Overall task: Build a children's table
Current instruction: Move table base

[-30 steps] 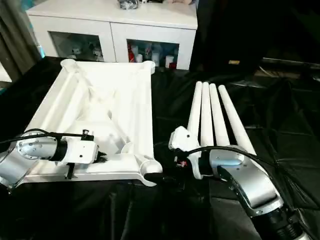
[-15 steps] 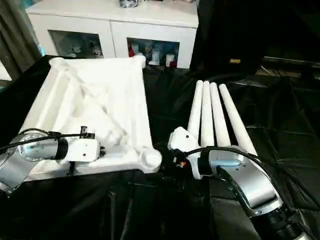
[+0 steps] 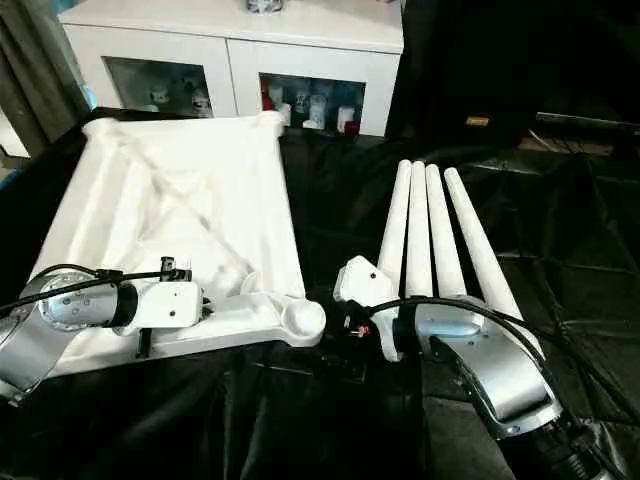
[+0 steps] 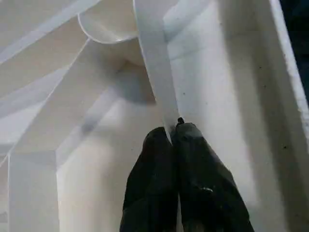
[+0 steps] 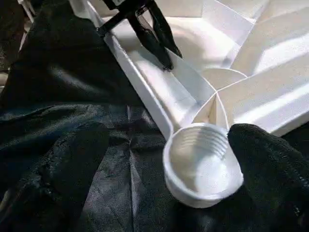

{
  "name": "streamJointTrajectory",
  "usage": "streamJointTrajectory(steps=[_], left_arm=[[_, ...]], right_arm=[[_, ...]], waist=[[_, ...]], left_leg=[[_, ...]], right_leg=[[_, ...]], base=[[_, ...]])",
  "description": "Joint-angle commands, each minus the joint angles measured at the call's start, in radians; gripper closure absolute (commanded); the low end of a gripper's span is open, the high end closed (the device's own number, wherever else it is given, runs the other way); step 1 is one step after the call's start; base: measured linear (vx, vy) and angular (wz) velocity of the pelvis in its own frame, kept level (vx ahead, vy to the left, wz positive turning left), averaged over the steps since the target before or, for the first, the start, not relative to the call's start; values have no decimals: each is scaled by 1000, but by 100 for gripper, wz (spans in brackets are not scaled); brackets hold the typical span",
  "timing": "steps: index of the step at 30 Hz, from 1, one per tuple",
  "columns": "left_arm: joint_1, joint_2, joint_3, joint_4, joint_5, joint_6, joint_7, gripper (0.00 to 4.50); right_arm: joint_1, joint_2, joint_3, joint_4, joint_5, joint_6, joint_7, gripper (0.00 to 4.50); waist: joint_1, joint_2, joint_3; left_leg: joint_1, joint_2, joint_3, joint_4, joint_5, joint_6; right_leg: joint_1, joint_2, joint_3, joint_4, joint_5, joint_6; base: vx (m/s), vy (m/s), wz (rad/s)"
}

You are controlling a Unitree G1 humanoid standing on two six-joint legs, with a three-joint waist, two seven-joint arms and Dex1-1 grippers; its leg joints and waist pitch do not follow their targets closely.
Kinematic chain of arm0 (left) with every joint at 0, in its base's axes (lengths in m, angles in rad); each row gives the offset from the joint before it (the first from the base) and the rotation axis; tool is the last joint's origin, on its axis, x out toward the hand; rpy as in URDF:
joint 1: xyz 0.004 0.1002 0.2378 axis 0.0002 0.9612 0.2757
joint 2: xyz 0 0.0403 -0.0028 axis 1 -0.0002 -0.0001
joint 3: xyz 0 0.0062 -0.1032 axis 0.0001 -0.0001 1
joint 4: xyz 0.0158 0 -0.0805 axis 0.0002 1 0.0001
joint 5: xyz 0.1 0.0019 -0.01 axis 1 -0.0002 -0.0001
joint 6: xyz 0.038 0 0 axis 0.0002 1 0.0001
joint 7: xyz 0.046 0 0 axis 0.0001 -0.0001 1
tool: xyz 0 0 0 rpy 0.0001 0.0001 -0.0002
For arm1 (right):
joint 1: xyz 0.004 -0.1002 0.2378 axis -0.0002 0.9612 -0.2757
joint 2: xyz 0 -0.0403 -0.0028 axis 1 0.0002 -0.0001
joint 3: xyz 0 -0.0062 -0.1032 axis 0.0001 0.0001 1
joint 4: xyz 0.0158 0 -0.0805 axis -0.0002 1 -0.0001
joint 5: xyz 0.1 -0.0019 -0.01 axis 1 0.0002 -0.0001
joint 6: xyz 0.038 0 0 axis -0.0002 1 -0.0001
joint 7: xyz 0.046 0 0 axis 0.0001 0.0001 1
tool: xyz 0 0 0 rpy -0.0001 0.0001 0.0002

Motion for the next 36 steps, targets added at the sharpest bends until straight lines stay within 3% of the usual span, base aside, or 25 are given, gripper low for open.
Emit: streamJointTrajectory(steps=[1,6,10,11,12,13,16,18,23,25,26,27,28,29,31,32,33,35,36], left_arm=[[-11,17,62,-58,16,11,57,449],[1,17,64,-83,15,68,51,449],[14,4,69,-99,-12,46,62,449],[16,0,71,-100,-21,44,59,420],[17,-1,74,-103,-27,45,58,420],[22,0,77,-115,-34,62,49,388],[27,15,105,-159,-40,92,52,361],[32,22,118,-184,-59,112,37,340],[111,9,276,-412,-267,323,-16,336],[127,-9,307,-453,-307,371,-8,336],[137,-70,350,-498,-344,419,48,336],[145,-103,369,-521,-368,439,78,336],[161,-159,398,-555,-404,455,131,336],[169,-221,414,-568,-428,434,200,336],[169,-239,417,-569,-433,425,220,336],[157,-344,442,-554,-438,365,345,336],[150,-408,462,-554,-469,380,400,336],[156,-487,498,-591,-524,462,456,336],[165,-511,506,-600,-511,466,491,336]], right_arm=[[7,-6,-7,-19,-2,-5,-7,0],[1,-5,-8,-15,-2,-6,-9,0],[-7,-3,-10,-7,-4,-14,-9,0],[-9,2,-16,-7,2,-13,-12,0],[-11,7,-24,-9,11,-5,-16,0],[-15,10,-31,-11,18,3,-21,0],[-22,15,-55,-19,42,18,-25,0],[-24,18,-64,-26,55,25,-24,0],[-22,35,-117,-66,120,60,-38,0],[-17,38,-122,-77,127,64,-43,0],[-12,42,-133,-94,138,73,-53,0],[-9,44,-139,-104,143,77,-61,0],[-3,50,-147,-122,146,80,-79,0],[4,61,-155,-135,143,87,-107,0],[6,64,-156,-138,142,90,-116,0],[6,94,-161,-136,99,90,-196,0],[-1,125,-164,-123,54,96,-278,0],[-17,187,-176,-90,-20,124,-437,0],[-25,211,-188,-73,-33,139,-486,0]], waist=[[3,21,-73],[2,21,-74],[2,16,-77],[4,20,-78],[4,21,-78],[3,16,-78],[4,15,-77],[5,12,-73],[2,12,-65],[1,14,-60],[0,7,-58],[-2,9,-59],[-2,2,-58],[-1,-5,-60],[0,0,-60],[-4,-7,-61],[-6,-6,-58],[-9,-11,-63],[-17,-13,-61]], left_leg=[[10,53,-20,-82,-154,27],[9,53,-21,-82,-147,27],[8,53,-19,-80,-128,37],[9,54,-20,-79,-120,40],[9,54,-19,-79,-114,43],[8,54,-19,-79,-110,45],[8,57,-18,-78,-97,53],[9,56,-16,-80,-126,46],[13,56,-17,-85,-187,12],[17,54,-18,-88,-225,6],[19,53,-19,-89,-249,4],[18,54,-18,-88,-251,0],[22,54,-17,-86,-256,0],[16,54,-18,-86,-238,8],[15,53,-19,-87,-238,10],[13,50,-18,-87,-240,14],[10,51,-19,-88,-239,9],[14,44,-19,-83,-244,-9],[6,42,-23,-87,-253,-9]], right_leg=[[62,-69,39,-55,-101,-268],[63,-69,38,-53,-94,-269],[63,-69,36,-52,-70,-274],[63,-70,35,-49,-57,-277],[62,-69,34,-48,-47,-279],[63,-69,34,-48,-41,-281],[65,-72,34,-48,-37,-286],[64,-72,33,-52,-87,-281],[60,-71,31,-60,-210,-260],[56,-70,30,-69,-278,-243],[55,-70,30,-74,-329,-226],[57,-71,31,-73,-336,-224],[54,-71,31,-79,-369,-212],[55,-71,30,-85,-388,-194],[53,-68,29,-87,-401,-175],[54,-65,28,-89,-410,-159],[53,-65,28,-90,-418,-153],[46,-66,24,-99,-476,-132],[50,-64,20,-101,-503,-110]], base=[[0,0,0],[0,0,0],[0,0,0],[0,0,0],[0,0,0],[0,0,0],[0,0,0],[0,0,0],[0,0,0],[0,0,0],[0,0,0],[0,0,0],[0,0,0],[0,0,0],[0,0,0],[0,0,0],[0,0,0],[0,0,0],[0,0,0]])
